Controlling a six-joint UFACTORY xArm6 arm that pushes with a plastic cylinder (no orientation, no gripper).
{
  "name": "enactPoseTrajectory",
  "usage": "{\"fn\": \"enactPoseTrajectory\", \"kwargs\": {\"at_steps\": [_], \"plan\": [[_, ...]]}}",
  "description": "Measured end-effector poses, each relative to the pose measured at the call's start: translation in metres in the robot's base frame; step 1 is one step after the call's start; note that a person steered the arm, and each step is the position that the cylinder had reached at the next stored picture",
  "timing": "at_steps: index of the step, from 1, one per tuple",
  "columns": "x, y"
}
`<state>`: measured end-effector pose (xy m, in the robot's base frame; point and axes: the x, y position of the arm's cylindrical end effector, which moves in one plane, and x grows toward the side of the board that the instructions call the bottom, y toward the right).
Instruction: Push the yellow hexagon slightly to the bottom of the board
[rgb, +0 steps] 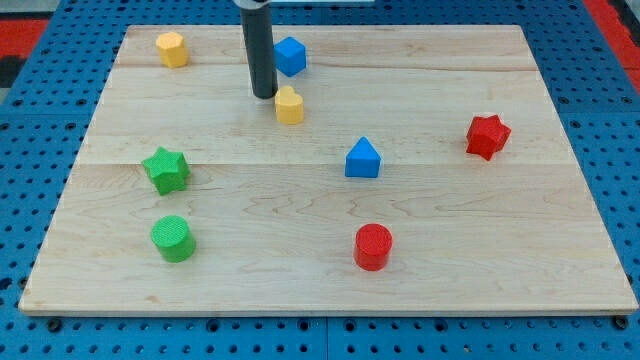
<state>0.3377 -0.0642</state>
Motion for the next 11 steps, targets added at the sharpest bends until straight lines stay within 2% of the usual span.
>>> {"fn": "enactPoseTrajectory", "kwargs": {"at_steps": [1,2,3,4,5,6,7,8,9,10,11], "plan": [[0.017,0.034],[0.0,-0.011],[-0.002,-0.112],[-0.055,-0.12],[-0.088,-0.037],[-0.13,-0.082],[-0.126,-0.171],[-0.093,-0.156],[-0.081,-0.119],[-0.078,-0.151],[-0.066,-0.119]]}}
